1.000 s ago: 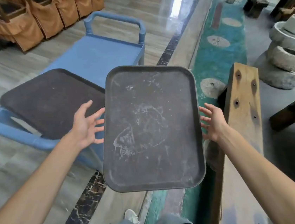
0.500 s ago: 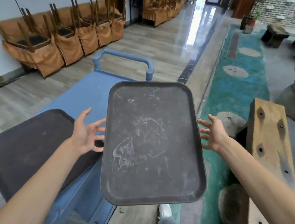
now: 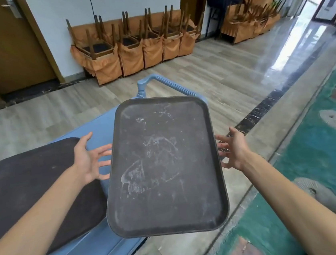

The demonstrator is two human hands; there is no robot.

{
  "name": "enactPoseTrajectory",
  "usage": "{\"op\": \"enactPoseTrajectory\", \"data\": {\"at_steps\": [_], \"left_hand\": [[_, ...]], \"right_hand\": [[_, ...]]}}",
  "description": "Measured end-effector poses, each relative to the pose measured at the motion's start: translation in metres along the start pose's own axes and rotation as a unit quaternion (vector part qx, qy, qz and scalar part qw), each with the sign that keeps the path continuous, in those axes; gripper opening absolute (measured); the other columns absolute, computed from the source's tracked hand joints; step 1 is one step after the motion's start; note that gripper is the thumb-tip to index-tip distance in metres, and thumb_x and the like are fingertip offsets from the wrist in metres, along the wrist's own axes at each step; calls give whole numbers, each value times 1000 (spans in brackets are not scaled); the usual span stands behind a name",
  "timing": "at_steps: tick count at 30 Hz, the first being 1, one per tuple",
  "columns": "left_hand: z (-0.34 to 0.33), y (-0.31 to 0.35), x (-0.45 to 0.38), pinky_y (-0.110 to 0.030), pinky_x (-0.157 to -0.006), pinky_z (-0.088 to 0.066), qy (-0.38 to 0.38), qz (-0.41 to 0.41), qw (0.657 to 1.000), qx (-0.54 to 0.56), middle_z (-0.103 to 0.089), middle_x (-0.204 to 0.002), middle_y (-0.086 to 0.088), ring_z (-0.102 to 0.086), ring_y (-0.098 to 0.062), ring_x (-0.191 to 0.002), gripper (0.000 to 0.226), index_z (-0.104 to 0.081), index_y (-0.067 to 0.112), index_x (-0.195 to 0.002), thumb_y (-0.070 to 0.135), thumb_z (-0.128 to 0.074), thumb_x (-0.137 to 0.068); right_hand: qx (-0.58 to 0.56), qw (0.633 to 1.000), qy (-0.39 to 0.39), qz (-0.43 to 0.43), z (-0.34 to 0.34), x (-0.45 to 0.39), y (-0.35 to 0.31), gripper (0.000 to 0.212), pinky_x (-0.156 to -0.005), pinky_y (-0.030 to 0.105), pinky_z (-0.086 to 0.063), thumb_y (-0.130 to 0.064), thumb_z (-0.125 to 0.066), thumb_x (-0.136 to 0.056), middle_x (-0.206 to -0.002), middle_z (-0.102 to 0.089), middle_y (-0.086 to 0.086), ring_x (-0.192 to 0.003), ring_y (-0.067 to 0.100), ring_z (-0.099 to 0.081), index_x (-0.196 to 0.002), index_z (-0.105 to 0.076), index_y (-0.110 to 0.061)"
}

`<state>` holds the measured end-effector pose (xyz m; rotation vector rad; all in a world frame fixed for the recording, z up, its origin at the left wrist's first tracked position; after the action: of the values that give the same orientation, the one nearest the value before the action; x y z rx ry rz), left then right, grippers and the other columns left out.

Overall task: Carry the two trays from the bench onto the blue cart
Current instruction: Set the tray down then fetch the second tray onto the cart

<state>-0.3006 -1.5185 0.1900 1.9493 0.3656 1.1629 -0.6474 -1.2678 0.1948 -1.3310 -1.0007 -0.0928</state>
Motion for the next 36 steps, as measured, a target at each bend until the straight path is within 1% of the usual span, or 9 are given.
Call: {"op": "enactPoseTrajectory", "data": {"at_steps": [2,5,8,12,16,22,26,32,36], "left_hand": [[4,9,-13,-54,-87,-37,20,-4,1000,9,-65,-116,-2,-58,-29,-108,88,-68,12,-126,78,-38,-76],[12,25,-36,-55,-90,-38,46,-10,999,25,-67,-120,-2,-60,-28,-110,87,-68,11,-124,78,-39,-76],[22,41,-64,-56,-88,-39,66,-11,997,36,-68,-120,-2,-62,-28,-109,87,-69,11,-122,78,-41,-74],[35,62,-117,-57,-88,-38,84,-3,995,50,-66,-122,-2,-60,-28,-110,90,-68,11,-123,80,-41,-72],[41,77,-173,-56,-86,-39,108,23,992,65,-65,-125,-2,-58,-28,-110,90,-69,12,-123,80,-41,-72],[52,84,-236,-53,-85,-41,115,60,987,92,-65,-131,-5,-58,-29,-114,91,-68,10,-125,80,-40,-73],[60,82,-265,-53,-88,-41,117,83,984,103,-62,-135,-5,-57,-28,-115,95,-65,11,-130,82,-38,-73],[69,76,-285,-52,-83,-45,119,94,982,117,-65,-131,-4,-61,-26,-112,97,-68,11,-125,84,-38,-70],[72,73,-291,-52,-82,-46,117,99,981,123,-66,-132,-4,-60,-26,-114,98,-68,11,-126,85,-39,-69]], "right_hand": [[15,1000,-17,0,-18,-23,-16,58,-64,32,-35,-62,-34,-95,-61,-60,-6,-43,14,-53,-104,-75,-22],[43,998,-41,-3,-46,-59,-36,60,-69,35,-39,-63,-35,-94,-78,-60,-3,-71,19,-56,-107,-75,-20],[77,996,-51,-9,-72,-96,-56,61,-79,41,-41,-64,-33,-95,-86,-60,-2,-85,21,-55,-109,-74,-21],[100,992,-66,-24,-110,-156,-82,63,-71,39,-40,-64,-28,-98,-90,-58,-1,-82,20,-53,-114,-71,-21],[126,989,-63,-42,-142,-215,-104,65,-78,41,-42,-64,-29,-97,-93,-62,0,-90,23,-55,-116,-72,-20],[163,981,-65,-78,-179,-288,-124,67,-77,42,-40,-67,-28,-94,-96,-64,1,-92,24,-57,-114,-73,-21],[180,976,-71,-101,-193,-319,-125,68,-76,41,-41,-67,-26,-94,-101,-64,3,-95,24,-56,-115,-73,-21],[196,971,-75,-115,-203,-347,-122,71,-70,41,-42,-67,-24,-95,-104,-63,3,-99,24,-56,-115,-73,-21],[196,970,-79,-121,-204,-357,-121,70,-72,41,-41,-67,-24,-95,-105,-63,3,-100,24,-55,-116,-72,-20]]}}
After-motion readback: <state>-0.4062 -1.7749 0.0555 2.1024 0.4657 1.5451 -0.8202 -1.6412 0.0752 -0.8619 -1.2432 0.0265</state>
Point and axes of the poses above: each hand's wrist, its own x-axis away from the middle knuckle, its own z-axis out of the back of the hand, y = z × x, the point moved 2 cm from there along -x, towards the middle knuckle
